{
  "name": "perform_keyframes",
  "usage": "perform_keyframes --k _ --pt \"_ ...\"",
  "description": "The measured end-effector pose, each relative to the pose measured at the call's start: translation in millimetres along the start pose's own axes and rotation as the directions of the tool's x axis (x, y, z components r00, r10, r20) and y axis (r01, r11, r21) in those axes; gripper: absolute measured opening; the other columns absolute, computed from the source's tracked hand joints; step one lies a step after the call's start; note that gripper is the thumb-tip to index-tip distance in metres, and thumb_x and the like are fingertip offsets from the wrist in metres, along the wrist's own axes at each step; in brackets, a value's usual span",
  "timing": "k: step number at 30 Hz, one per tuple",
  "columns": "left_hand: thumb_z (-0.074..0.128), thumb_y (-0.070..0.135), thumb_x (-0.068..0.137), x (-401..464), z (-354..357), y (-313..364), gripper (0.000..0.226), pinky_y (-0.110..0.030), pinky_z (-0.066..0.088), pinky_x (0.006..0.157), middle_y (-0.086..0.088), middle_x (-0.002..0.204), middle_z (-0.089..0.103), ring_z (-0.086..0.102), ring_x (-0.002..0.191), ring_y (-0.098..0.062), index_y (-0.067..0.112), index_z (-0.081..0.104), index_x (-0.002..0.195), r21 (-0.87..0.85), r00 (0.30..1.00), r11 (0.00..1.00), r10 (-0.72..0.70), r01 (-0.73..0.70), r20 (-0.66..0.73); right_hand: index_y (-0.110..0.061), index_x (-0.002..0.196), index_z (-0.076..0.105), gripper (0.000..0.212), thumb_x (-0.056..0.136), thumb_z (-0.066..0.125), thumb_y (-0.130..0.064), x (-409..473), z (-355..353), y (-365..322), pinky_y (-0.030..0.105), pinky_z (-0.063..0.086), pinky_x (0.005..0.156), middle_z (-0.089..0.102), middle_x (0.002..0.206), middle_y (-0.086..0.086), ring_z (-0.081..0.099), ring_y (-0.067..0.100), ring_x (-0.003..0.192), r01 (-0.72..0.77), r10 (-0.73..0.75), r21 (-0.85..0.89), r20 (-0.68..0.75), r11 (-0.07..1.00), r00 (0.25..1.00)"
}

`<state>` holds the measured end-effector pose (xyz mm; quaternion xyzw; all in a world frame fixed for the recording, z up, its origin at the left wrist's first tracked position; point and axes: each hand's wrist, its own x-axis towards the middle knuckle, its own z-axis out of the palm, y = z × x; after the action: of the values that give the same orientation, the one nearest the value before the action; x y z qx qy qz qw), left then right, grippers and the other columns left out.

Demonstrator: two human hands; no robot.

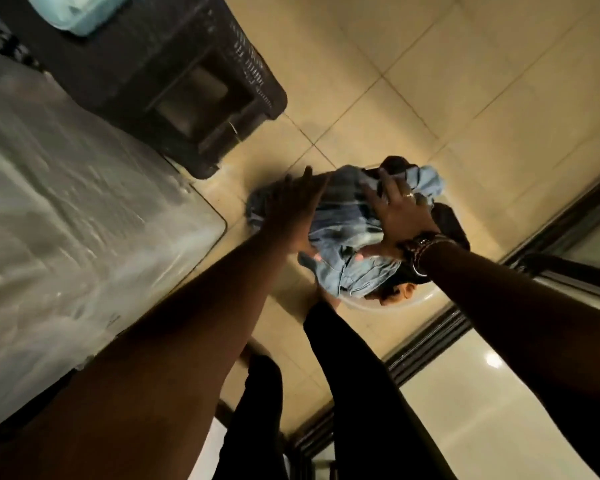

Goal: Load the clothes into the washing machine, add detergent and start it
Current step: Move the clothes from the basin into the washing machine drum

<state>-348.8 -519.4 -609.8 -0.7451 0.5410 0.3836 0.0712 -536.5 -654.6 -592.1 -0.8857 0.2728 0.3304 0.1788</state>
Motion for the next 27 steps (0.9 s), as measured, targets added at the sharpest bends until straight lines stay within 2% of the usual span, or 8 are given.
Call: perform_keyframes --k 3,5,9,10,15,23,25,27 --pt "0.095 0.059 0.04 27.0 20.7 -8.1 0.167 -0.064 0.015 0.121 -0.013 0.168 0.0 0.007 0.153 -0.042 0.022 -0.018 0.158 0.014 0.997 1.0 -0.001 -0.001 0.078 -0.02 0.159 -0.004 0.156 0.042 0.075 -0.087 27.6 29.6 -13.0 0.064 0.035 0.105 0.01 0.165 0.019 0.03 0.046 0.143 -0.052 0.052 -0.079 -0.005 0.995 0.999" --pt "0.094 0.061 0.042 33.9 39.5 -9.5 0.166 -0.06 0.014 0.123 -0.014 0.168 0.001 0.006 0.154 -0.041 0.019 -0.019 0.156 0.022 0.989 1.0 -0.018 0.015 0.146 -0.016 0.159 0.009 0.148 0.045 0.08 -0.079 35.7 48.6 -24.2 0.06 0.036 0.103 0.03 0.154 0.019 0.04 0.042 0.134 -0.086 0.088 -0.114 0.017 0.99 0.996" --pt "0.084 0.052 0.072 21.8 67.5 -0.5 0.126 -0.051 0.035 0.115 -0.023 0.157 0.033 0.039 0.141 -0.041 0.007 0.004 0.159 0.036 0.988 0.99 -0.135 0.133 0.077 -0.024 0.141 0.047 0.066 0.079 0.067 -0.032 30.3 69.7 -41.5 0.052 0.038 0.095 0.059 0.122 0.009 0.056 0.035 0.106 -0.057 0.042 -0.112 -0.134 0.992 0.99" --pt "0.077 0.05 0.081 17.3 69.9 0.1 0.111 -0.048 0.041 0.11 -0.023 0.151 0.042 0.047 0.135 -0.039 0.006 0.011 0.158 0.039 0.989 0.989 -0.146 0.145 0.021 -0.026 0.136 0.053 0.059 0.079 0.064 -0.028 26.9 67.5 -44.9 0.05 0.038 0.093 0.063 0.116 0.007 0.058 0.034 0.101 -0.043 0.023 -0.121 -0.164 0.992 0.986" --pt "0.064 0.04 0.094 -12.7 52.1 -2.9 0.056 -0.041 0.053 0.094 -0.013 0.122 0.067 0.065 0.114 -0.032 0.014 0.048 0.14 -0.014 0.993 0.996 -0.084 0.083 -0.081 -0.031 0.133 0.061 0.067 0.067 0.066 -0.04 3.2 39.6 -56.8 0.048 0.036 0.095 0.065 0.111 0.006 0.061 0.031 0.098 -0.059 0.038 -0.107 -0.191 0.992 0.981" --pt "0.063 0.039 0.093 -81.8 -22.5 16.9 0.056 -0.041 0.052 0.086 -0.014 0.114 0.07 0.067 0.104 -0.035 0.013 0.049 0.14 -0.047 0.926 0.995 0.064 -0.087 -0.371 -0.013 0.117 0.062 0.063 0.069 0.054 -0.052 -71.4 -22.2 -86.5 0.057 0.036 0.097 0.055 0.122 0.013 0.059 0.039 0.101 -0.202 0.18 -0.007 -0.421 0.979 0.889" --pt "0.06 0.027 0.092 -103.7 -46.9 28.6 0.047 -0.042 0.051 0.084 -0.018 0.11 0.069 0.065 0.101 -0.04 0.011 0.051 0.135 -0.221 0.939 0.971 0.012 -0.094 -0.343 -0.009 0.116 0.06 0.068 0.071 0.042 -0.057 -97.8 -40.7 -97.3 0.052 0.04 0.092 0.059 0.117 0.014 0.062 0.039 0.094 -0.211 0.23 0.092 -0.435 0.973 0.871" --pt "0.055 0.018 0.085 -125.0 -74.9 43.0 0.046 -0.04 0.052 0.086 -0.017 0.11 0.069 0.065 0.101 -0.037 0.012 0.054 0.13 -0.466 0.953 0.877 -0.031 -0.119 -0.301 -0.009 0.115 0.058 0.064 0.071 0.042 -0.052 -122.4 -61.5 -106.8 0.047 0.048 0.085 0.063 0.112 0.016 0.063 0.039 0.092 -0.136 0.301 0.366 -0.443 0.921 0.845"
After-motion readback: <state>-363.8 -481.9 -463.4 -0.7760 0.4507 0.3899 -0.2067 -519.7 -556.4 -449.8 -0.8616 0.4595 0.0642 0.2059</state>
